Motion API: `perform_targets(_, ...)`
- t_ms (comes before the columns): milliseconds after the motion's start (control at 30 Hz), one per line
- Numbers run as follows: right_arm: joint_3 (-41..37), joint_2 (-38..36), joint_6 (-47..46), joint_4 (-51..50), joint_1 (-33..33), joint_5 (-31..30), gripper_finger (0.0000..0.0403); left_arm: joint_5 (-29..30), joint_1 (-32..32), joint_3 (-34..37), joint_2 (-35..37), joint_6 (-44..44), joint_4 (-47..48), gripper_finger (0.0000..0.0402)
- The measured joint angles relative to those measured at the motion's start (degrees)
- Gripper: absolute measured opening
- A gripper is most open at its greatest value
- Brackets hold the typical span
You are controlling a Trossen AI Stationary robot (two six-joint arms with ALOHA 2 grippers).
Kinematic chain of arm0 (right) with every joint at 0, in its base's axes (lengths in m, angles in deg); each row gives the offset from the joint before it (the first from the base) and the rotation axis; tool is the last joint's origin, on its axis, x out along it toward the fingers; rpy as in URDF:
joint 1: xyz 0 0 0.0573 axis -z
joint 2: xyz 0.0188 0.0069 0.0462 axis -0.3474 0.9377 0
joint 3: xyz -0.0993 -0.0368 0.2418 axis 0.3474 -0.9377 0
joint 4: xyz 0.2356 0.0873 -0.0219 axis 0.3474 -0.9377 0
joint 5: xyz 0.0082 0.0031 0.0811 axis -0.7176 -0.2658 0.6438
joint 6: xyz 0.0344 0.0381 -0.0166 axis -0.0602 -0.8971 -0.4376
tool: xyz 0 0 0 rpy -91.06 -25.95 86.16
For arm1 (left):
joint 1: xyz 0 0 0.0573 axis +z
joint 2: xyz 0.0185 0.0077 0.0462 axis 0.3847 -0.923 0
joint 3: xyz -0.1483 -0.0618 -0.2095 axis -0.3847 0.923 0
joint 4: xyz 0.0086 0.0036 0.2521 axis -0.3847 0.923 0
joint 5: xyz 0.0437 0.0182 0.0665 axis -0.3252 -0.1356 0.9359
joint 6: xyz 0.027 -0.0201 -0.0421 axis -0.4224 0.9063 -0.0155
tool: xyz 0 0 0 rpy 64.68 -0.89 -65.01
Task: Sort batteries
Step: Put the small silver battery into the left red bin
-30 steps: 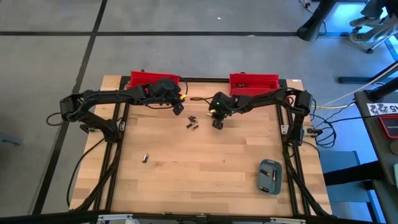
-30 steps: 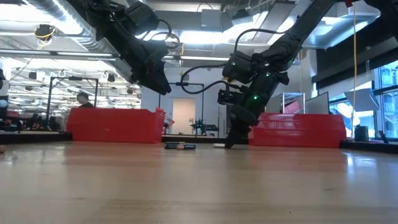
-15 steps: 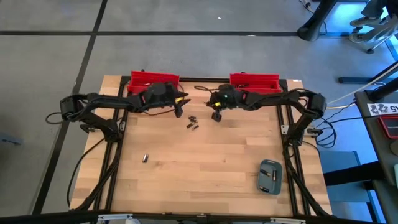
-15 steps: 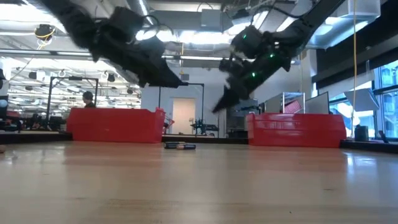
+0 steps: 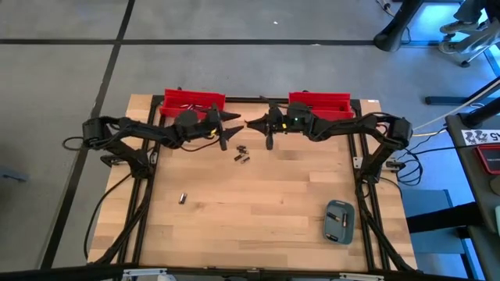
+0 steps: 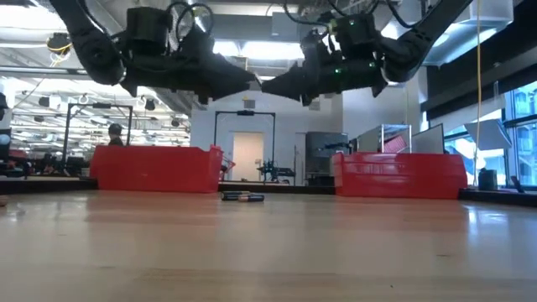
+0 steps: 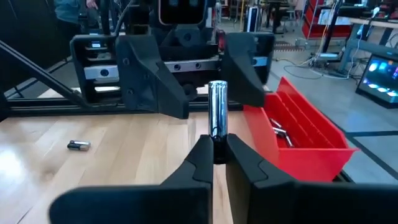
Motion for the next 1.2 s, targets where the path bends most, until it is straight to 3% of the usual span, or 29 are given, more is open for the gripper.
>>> perform_targets(133, 0.0, 0.0, -0.3, 0.0, 0.0, 0.4, 0.0014, 0.0, -0.7, -1.8, -2.0, 0.5, -1.5, 0.0239)
perform_targets(267, 0.0, 0.0, -0.5, 0.0, 0.0, 0.4, 0.0014, -0.4, -1.7, -3.3, -2.8, 0.0, -1.9, 0.0223)
perform_targets(867, 0.0, 0.0, -0.2, 0.2, 0.0, 2.1, 0.0021, -1.1, -2.0, -3.6, -2.8, 0.0, -0.2, 0.0028)
perform_targets(967, 0.0, 0.0, 0.0, 0.1, 0.0, 1.9, 0.0025, -1.2, -2.0, -3.6, -2.7, -0.7, 0.2, 0.0018)
perform_targets(1067, 0.0, 0.0, -0.4, -1.4, 0.2, -1.1, 0.005, 0.2, -1.6, -5.2, -1.7, -0.7, 6.5, 0.0018)
perform_targets(1200, 0.7, 0.0, -1.9, -4.1, 2.8, -2.8, 0.0114, 5.3, -0.9, -12.0, 0.6, -2.6, 26.9, 0.0018)
